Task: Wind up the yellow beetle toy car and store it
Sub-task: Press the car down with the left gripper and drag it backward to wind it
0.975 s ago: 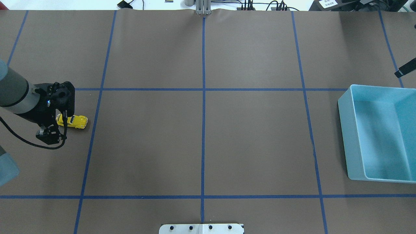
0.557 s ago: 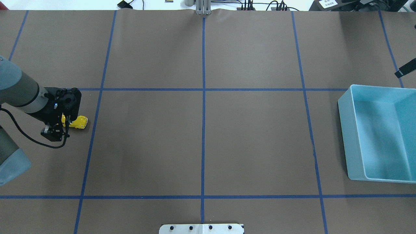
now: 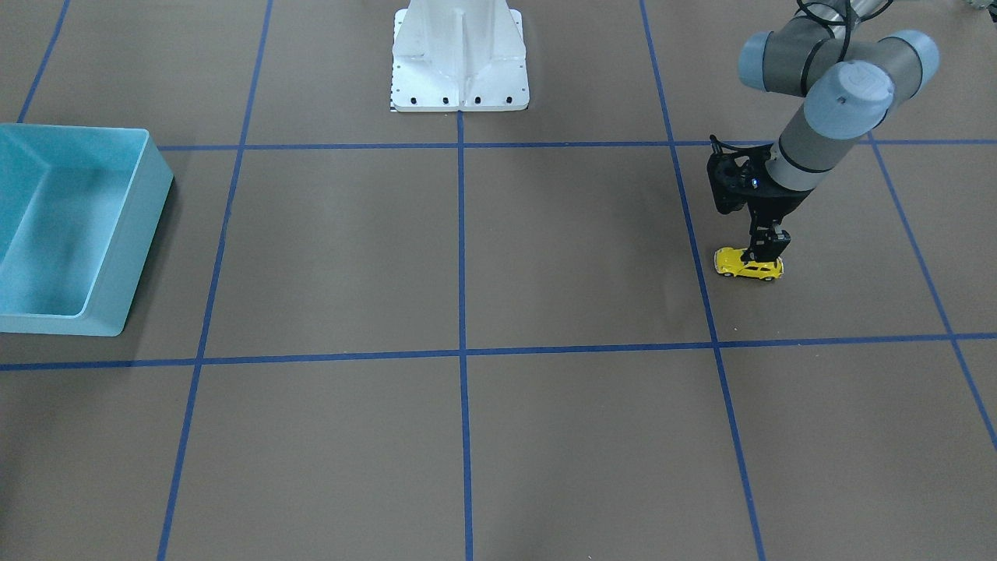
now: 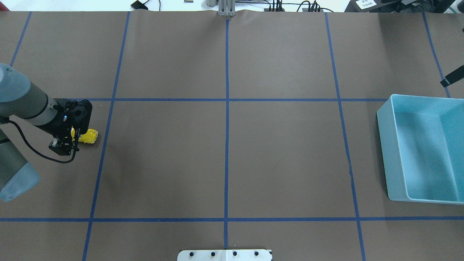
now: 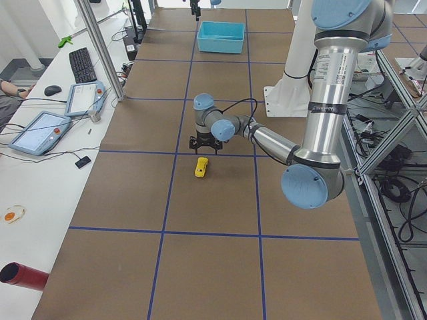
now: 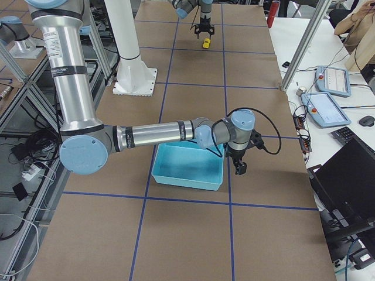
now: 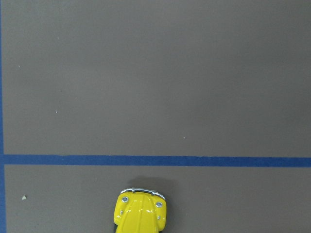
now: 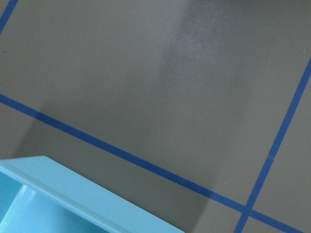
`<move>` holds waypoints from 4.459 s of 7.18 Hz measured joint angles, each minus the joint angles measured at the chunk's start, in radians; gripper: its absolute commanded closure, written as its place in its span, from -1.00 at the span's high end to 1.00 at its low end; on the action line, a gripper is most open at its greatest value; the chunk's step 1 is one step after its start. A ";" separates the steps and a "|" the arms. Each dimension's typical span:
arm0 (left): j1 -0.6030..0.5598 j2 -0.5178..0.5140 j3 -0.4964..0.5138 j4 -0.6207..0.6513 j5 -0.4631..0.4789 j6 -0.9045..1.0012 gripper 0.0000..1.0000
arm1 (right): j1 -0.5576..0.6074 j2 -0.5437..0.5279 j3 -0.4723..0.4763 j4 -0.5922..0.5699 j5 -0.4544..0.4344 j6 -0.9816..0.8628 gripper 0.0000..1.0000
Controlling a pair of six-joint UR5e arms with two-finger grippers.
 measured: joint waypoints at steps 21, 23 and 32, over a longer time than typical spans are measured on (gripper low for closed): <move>0.021 -0.087 0.175 -0.002 0.000 0.011 0.62 | 0.000 -0.012 0.001 0.000 0.000 0.000 1.00; 0.022 -0.088 0.180 -0.024 0.000 0.011 -0.35 | 0.000 -0.012 0.001 0.000 0.000 0.000 1.00; -0.039 -0.076 0.178 -0.119 -0.109 0.008 -1.00 | 0.000 -0.014 0.001 0.000 0.000 0.000 1.00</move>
